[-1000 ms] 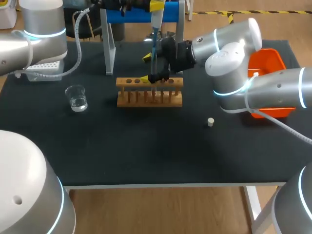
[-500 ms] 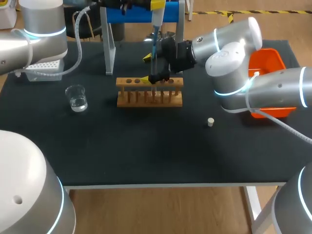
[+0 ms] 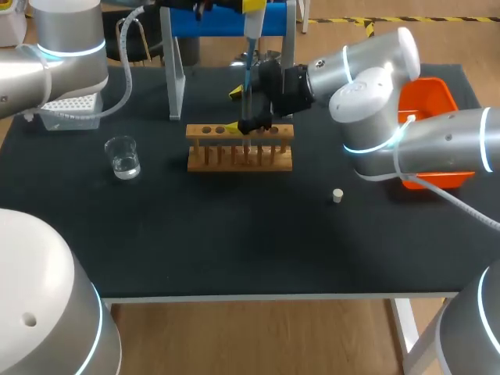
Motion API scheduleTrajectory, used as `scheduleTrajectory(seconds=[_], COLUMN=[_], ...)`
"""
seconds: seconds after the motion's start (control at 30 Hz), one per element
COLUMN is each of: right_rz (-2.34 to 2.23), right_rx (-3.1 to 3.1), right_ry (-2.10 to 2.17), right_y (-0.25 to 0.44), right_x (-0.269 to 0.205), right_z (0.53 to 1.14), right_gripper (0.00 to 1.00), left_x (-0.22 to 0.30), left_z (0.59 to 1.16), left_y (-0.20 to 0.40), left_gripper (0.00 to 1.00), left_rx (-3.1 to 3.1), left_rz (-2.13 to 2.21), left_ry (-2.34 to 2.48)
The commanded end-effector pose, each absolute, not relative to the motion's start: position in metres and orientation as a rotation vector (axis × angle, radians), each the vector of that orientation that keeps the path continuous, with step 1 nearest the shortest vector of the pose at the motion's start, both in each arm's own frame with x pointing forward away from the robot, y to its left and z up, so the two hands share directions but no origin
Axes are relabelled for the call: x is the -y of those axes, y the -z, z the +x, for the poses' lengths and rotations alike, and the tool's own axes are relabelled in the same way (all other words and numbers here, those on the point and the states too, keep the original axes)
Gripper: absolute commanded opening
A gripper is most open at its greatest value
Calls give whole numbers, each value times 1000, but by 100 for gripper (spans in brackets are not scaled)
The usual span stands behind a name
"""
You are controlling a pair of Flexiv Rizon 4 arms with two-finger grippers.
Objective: Invert the test tube, pick up the pipette, mount the tip to pipette, aspirate from beaker and dispense into the tube, eject the tip, return the pipette, and cap with the stopper.
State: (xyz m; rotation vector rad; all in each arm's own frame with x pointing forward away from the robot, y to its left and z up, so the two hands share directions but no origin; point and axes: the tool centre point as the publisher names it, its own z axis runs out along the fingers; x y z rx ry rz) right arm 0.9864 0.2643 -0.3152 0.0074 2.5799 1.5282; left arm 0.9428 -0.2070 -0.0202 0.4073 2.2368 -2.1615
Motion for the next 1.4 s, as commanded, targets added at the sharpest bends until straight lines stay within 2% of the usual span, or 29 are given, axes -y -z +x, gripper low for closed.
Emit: scheduleTrajectory(seconds=[0.03, 0.77, 1.13, 1.4], right_rz=[6, 6, 6, 6], right_rx=[-2584, -2584, -2584, -2584], right_ry=[-1525, -1525, -1525, -1525], right_y=[314, 314, 314, 314], right_x=[-263, -263, -263, -263], right_z=[986, 986, 986, 986], right_gripper=[100, 100, 100, 100], left_x=[208, 204, 153, 120], left_z=[941, 928, 907, 881], left_y=[16, -1, -6, 17], left_gripper=[0, 0, 0, 0], left_rx=[-2241, -2261, -2260, -2228], left_rz=[407, 394, 246, 141], left_ry=[2153, 2071, 1967, 1992])
